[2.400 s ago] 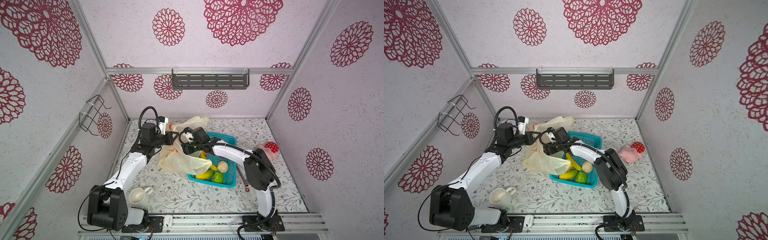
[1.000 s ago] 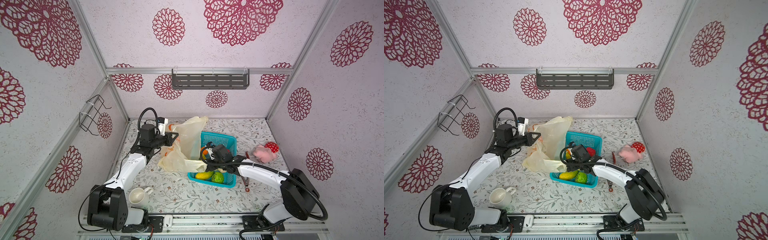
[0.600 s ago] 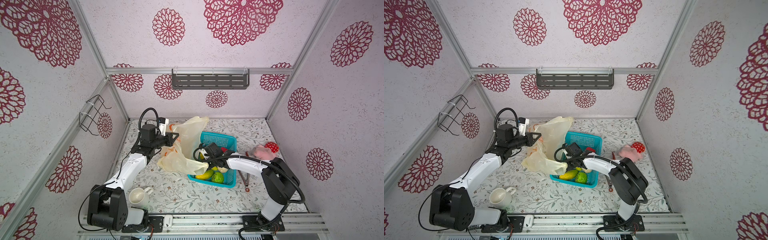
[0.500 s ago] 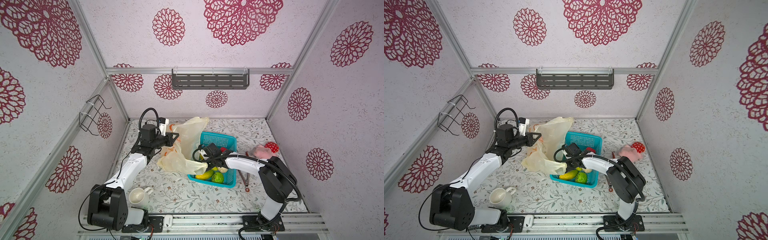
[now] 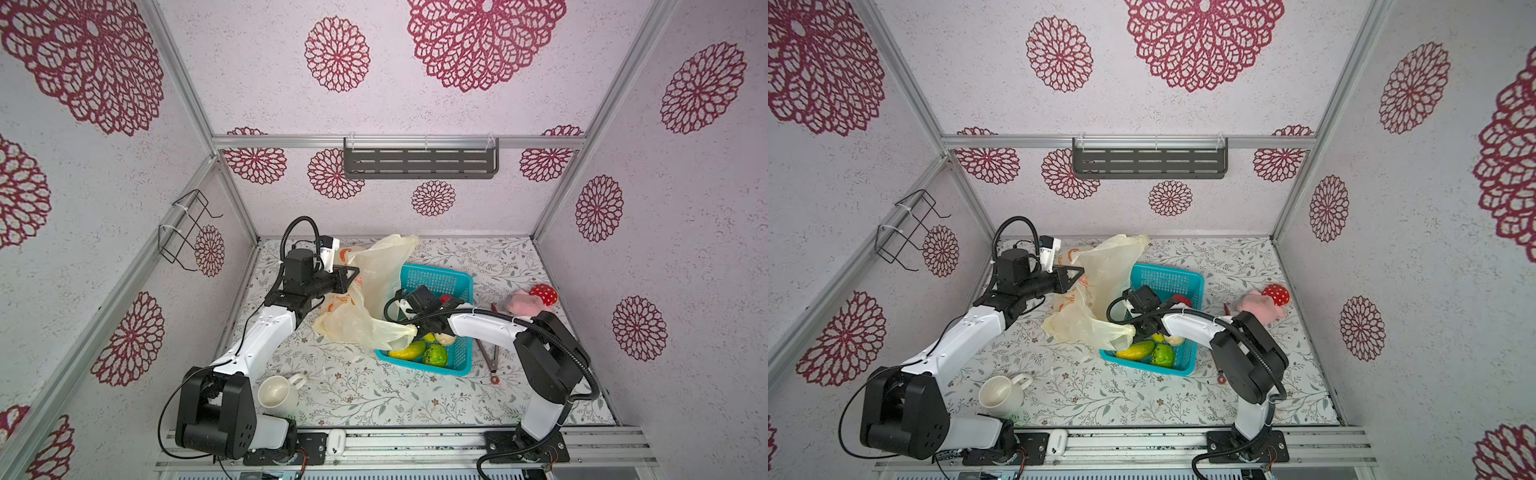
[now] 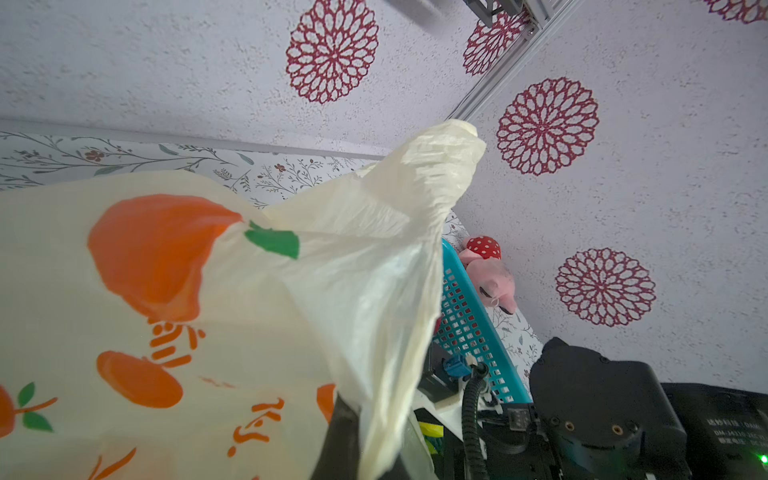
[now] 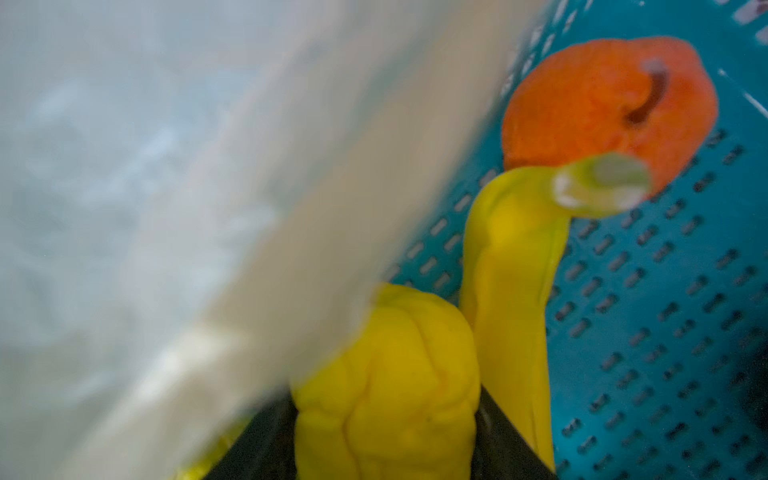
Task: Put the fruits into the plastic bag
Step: 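Carry the yellow fruit into the bag and open the right gripper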
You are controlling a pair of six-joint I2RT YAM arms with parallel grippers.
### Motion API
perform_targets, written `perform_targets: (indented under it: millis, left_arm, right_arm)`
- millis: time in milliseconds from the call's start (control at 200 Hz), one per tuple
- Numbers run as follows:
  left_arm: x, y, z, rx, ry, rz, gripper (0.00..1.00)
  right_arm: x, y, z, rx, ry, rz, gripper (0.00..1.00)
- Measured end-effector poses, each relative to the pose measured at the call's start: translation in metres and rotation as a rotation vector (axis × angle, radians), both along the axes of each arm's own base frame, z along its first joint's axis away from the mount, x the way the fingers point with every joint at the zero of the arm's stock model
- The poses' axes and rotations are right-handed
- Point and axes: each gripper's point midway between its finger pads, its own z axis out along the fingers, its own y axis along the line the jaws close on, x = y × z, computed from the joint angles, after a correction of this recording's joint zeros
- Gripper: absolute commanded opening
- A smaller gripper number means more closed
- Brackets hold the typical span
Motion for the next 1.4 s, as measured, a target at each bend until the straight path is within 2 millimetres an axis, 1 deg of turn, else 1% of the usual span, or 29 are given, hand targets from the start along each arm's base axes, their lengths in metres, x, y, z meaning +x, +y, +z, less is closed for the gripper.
perform_targets:
  millis: [55,135,190,270,330,340,365,420,485,520,590,655,705,750,825,970,1015,1100,1200,1330,1400]
  left_arm:
    - [0.000,0.000,0.000,0.001,0.001,0.000,0.00]
    - [-0.001,-0.001,-0.001,0.003,0.006,0.001,0.00]
    - [-0.001,-0.001,-0.002,0.006,0.009,0.004,0.00]
    - [0.001,0.001,-0.004,0.011,0.015,0.022,0.00]
    - [0.002,0.002,-0.006,0.011,0.024,0.042,0.00]
    - [0.002,0.002,-0.006,0.010,0.027,0.046,0.00]
    - [0.002,0.002,-0.008,0.010,0.032,0.052,0.00]
    - [0.002,0.001,-0.011,0.008,0.047,0.067,0.00]
    - [0.000,-0.001,-0.017,0.010,0.065,0.079,0.00]
    - [-0.002,-0.004,-0.022,0.013,0.074,0.081,0.00]
    - [-0.007,-0.008,-0.028,0.019,0.091,0.082,0.00]
    - [-0.011,-0.010,-0.030,0.021,0.093,0.084,0.00]
    - [-0.012,-0.011,-0.028,0.022,0.087,0.087,0.00]
    - [-0.013,-0.008,-0.026,0.029,0.085,0.107,0.00]
    - [-0.014,0.000,-0.024,0.036,0.081,0.138,0.00]
    - [-0.020,0.003,-0.001,0.027,0.020,0.152,0.00]
    - [-0.022,0.004,0.005,0.024,0.002,0.155,0.00]
    - [-0.024,0.006,0.012,0.020,-0.017,0.162,0.00]
    - [-0.026,0.008,0.007,0.024,-0.009,0.167,0.00]
    - [-0.030,0.010,-0.011,0.036,0.031,0.174,0.00]
    - [-0.031,0.011,-0.014,0.041,0.037,0.180,0.00]
  right_arm:
    - [0.003,-0.005,0.005,-0.008,-0.024,-0.027,0.49]
    - [0.013,-0.014,0.024,-0.008,-0.093,-0.085,0.49]
    - [0.022,-0.019,0.047,0.016,-0.160,-0.130,0.49]
    - [0.034,-0.023,0.090,0.078,-0.272,-0.190,0.49]
    - [0.041,-0.021,0.124,0.147,-0.349,-0.218,0.50]
    - [0.042,-0.021,0.128,0.154,-0.355,-0.220,0.50]
    - [0.045,-0.018,0.142,0.189,-0.385,-0.224,0.51]
    - [0.051,-0.010,0.168,0.256,-0.430,-0.224,0.52]
    - [0.056,0.005,0.191,0.330,-0.456,-0.202,0.52]
    - [0.059,0.016,0.199,0.363,-0.461,-0.181,0.52]
    - [0.062,0.043,0.208,0.414,-0.445,-0.125,0.52]
    - [0.064,0.070,0.204,0.448,-0.408,-0.066,0.52]
    - [0.067,0.087,0.194,0.467,-0.368,-0.035,0.52]
    - [0.068,0.098,0.181,0.471,-0.332,-0.025,0.52]
    - [0.068,0.108,0.161,0.471,-0.271,-0.010,0.53]
    - [0.062,0.117,0.121,0.444,-0.161,0.013,0.56]
    - [0.060,0.119,0.112,0.433,-0.134,0.020,0.58]
    - [0.060,0.124,0.103,0.424,-0.099,0.030,0.61]
    - [0.057,0.126,0.096,0.420,-0.066,0.038,0.64]
    - [0.056,0.126,0.094,0.421,-0.053,0.028,0.76]
    - [0.056,0.126,0.094,0.421,-0.052,0.024,0.80]
